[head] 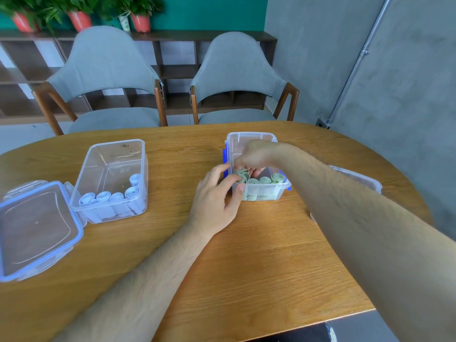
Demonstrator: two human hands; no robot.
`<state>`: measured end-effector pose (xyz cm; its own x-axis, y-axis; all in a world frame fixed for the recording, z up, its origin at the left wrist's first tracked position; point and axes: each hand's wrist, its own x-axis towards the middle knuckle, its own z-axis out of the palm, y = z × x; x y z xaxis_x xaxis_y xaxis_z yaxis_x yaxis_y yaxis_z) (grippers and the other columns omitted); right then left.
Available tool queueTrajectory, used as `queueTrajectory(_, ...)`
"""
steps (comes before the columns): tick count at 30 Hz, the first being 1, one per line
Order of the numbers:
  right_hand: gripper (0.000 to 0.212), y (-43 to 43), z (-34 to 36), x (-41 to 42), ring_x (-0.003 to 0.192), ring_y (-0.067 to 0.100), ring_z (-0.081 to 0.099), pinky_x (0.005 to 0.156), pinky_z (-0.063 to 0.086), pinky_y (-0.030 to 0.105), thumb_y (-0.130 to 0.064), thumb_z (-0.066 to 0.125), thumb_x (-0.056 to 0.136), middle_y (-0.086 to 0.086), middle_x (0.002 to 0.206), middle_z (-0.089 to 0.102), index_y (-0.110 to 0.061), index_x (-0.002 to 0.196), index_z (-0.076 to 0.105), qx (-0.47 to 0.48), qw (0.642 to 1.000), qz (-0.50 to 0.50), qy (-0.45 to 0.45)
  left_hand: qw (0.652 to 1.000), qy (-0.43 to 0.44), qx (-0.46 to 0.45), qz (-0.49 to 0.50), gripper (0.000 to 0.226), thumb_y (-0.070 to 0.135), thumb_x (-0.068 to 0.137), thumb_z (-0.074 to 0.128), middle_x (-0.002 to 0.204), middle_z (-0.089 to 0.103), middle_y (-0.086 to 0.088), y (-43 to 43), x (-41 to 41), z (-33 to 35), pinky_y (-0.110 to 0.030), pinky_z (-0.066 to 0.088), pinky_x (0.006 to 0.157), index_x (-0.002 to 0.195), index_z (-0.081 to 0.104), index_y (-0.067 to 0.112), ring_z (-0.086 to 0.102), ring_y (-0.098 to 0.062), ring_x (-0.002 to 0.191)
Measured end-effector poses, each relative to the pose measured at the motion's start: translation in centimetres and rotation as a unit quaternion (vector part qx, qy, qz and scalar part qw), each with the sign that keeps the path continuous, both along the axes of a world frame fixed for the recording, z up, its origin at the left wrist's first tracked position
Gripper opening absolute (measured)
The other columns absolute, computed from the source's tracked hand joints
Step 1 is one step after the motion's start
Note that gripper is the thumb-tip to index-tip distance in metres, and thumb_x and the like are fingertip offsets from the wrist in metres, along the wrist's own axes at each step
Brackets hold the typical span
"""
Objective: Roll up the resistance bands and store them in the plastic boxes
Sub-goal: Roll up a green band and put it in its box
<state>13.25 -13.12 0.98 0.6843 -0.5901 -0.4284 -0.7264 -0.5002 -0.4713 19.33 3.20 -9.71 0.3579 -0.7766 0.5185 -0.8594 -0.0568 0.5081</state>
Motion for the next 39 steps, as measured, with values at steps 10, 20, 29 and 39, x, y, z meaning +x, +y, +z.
queueTrajectory(10,0.020,0.33,0.02,-0.10,0.074,0.018,0.076,0.076,0.062,0.030,-0.026,0.062,0.088,0.008,0.087,0.076,-0.009,0.096,0.069,0.012,1.000,-0.024,-0.011,1.000,-0.004,0.008,0.001,0.035,0.042,0.102,0.043,0.144,0.046,0.004,-0.06,0.03,-0.17,-0.045,0.042,0.105,0.118,0.067,0.021,0.046,-0.016,0.133)
queueTrajectory(20,0.018,0.63,0.01,-0.32,0.073,0.017,0.076,0.078,0.062,0.032,-0.028,0.061,0.090,0.006,0.084,0.076,-0.012,0.097,0.067,0.008,0.999,-0.045,-0.020,1.000,-0.002,0.009,0.002,0.040,0.045,0.103,0.039,0.145,0.046,0.004,-0.08,0.06,-0.17,-0.044,0.041,0.106,0.119,0.067,0.021,0.044,-0.014,0.135)
queueTrajectory(29,0.022,0.13,0.02,-0.62,0.082,0.018,0.075,0.080,0.062,0.033,-0.026,0.062,0.095,0.008,0.090,0.076,-0.006,0.102,0.068,0.065,0.996,-0.043,-0.033,1.000,-0.007,0.010,0.004,0.042,0.045,0.102,0.038,0.145,0.046,0.003,-0.10,0.04,-0.19,-0.042,0.040,0.107,0.121,0.067,0.021,0.044,-0.015,0.135)
queueTrajectory(39,0.019,-0.15,-0.43,-0.80,0.082,0.015,0.075,0.085,0.060,0.036,-0.025,0.062,0.096,0.004,0.098,0.074,-0.012,0.109,0.065,0.060,0.997,-0.049,-0.022,0.999,-0.019,0.026,0.011,0.047,0.048,0.103,0.034,0.148,0.043,0.004,-0.03,0.00,-0.07,-0.034,0.033,0.107,0.128,0.063,0.020,0.042,-0.013,0.136)
